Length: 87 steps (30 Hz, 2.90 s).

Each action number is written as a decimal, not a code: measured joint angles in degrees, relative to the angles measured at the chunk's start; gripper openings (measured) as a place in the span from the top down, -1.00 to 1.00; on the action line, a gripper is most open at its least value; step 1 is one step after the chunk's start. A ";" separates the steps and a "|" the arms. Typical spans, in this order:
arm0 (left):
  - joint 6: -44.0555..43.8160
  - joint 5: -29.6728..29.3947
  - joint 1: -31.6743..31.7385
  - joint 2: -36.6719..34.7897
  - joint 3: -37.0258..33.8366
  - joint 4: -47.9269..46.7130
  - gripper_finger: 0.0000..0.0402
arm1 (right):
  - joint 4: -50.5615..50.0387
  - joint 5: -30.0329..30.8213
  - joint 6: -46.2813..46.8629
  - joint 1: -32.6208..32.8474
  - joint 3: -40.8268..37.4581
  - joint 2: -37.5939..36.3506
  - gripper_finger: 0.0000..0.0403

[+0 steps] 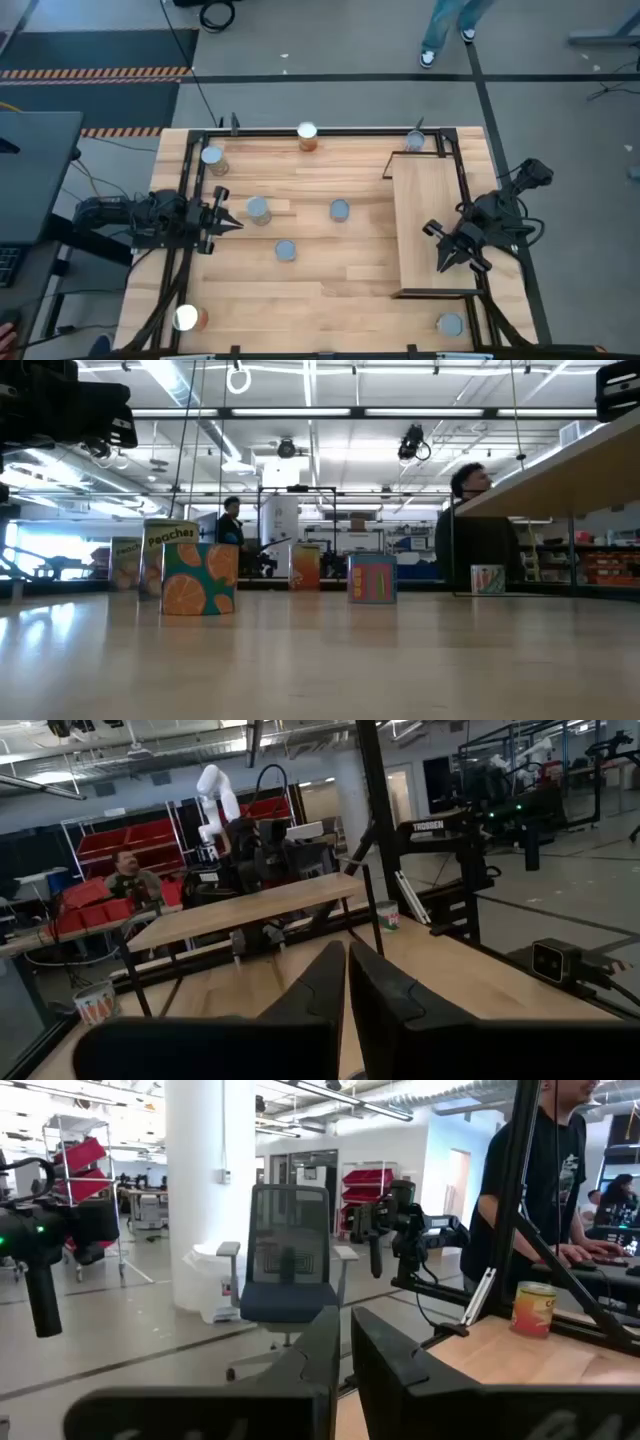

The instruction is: Pick and place cans onto a shelf

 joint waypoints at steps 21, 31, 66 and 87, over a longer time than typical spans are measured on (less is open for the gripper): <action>0.00 -0.01 0.00 0.00 -0.01 0.00 0.88 | 0.02 0.00 0.00 0.01 0.00 -0.02 0.81; 0.00 -0.01 0.01 -0.01 -0.02 -0.01 0.88 | 0.01 -0.01 0.00 0.00 0.00 -0.02 0.81; 2.02 0.00 0.00 0.00 0.00 1.14 0.88 | 0.02 -0.02 0.00 0.02 0.01 -0.02 0.81; 0.47 -24.62 0.01 0.00 0.00 5.90 0.88 | 7.31 -0.24 -6.76 -1.40 0.00 0.00 0.81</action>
